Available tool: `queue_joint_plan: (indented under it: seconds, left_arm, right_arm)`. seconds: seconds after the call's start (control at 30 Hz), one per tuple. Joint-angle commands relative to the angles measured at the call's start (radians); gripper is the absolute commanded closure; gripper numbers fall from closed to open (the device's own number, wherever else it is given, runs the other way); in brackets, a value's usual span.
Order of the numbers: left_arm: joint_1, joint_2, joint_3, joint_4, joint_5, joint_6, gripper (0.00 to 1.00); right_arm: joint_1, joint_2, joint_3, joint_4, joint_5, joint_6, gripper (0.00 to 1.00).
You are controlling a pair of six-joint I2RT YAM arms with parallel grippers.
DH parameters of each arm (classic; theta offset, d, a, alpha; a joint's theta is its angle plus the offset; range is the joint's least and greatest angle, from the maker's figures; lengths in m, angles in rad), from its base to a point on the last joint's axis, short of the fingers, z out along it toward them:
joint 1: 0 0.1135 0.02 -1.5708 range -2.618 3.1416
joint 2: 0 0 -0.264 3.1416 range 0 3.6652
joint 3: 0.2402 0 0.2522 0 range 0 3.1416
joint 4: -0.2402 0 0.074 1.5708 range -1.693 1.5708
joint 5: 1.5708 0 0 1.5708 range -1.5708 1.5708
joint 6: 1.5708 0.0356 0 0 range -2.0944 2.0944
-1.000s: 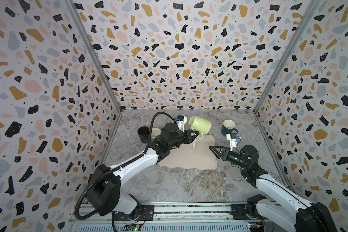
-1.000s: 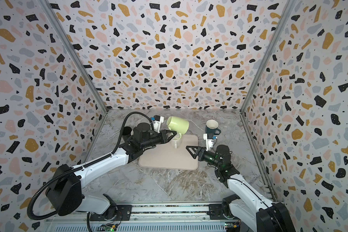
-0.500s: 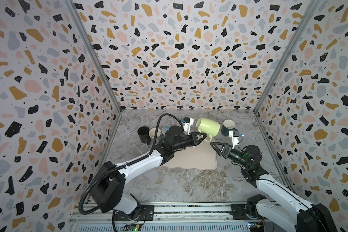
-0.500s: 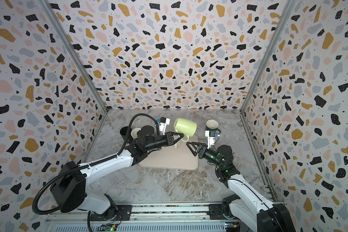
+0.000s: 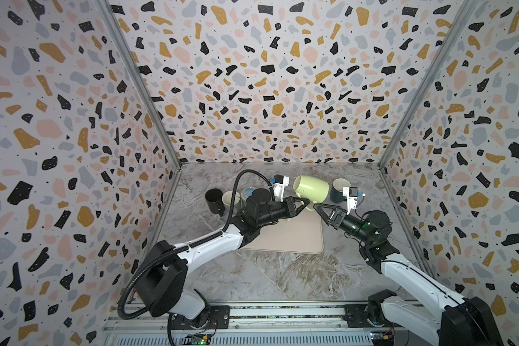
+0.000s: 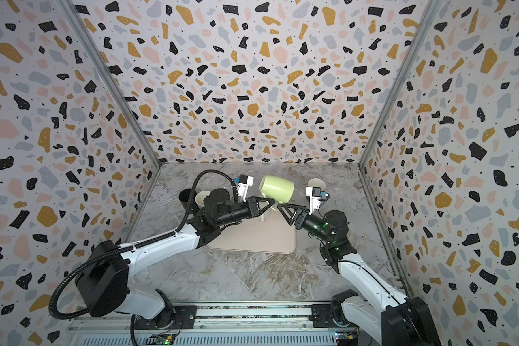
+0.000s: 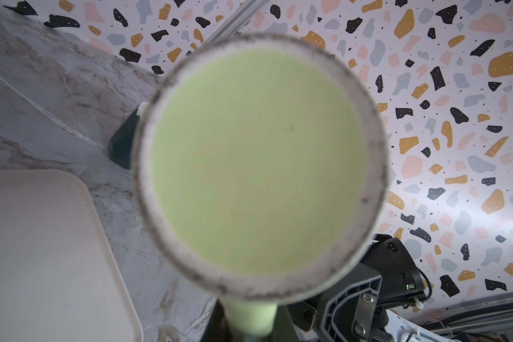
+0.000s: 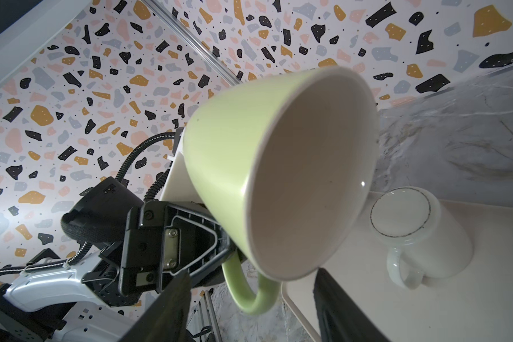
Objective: Turn the mug right side up
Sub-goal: Place the mug at the top-right of the table.
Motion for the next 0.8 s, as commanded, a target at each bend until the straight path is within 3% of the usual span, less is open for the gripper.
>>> queue_joint_plan:
  seconds: [0.0,0.77]
  left_arm:
    - [-0.010,-0.034,0.009,0.170,0.005,0.001,1.00]
    - [-0.016,-0.034,-0.022,0.306,-0.024,-0.086,1.00]
  right_arm:
    - [0.002,0.005,0.053,0.062,0.007,0.009,0.36]
    - [0.010,0.096,0.089,0.146,0.016,0.039,0.42]
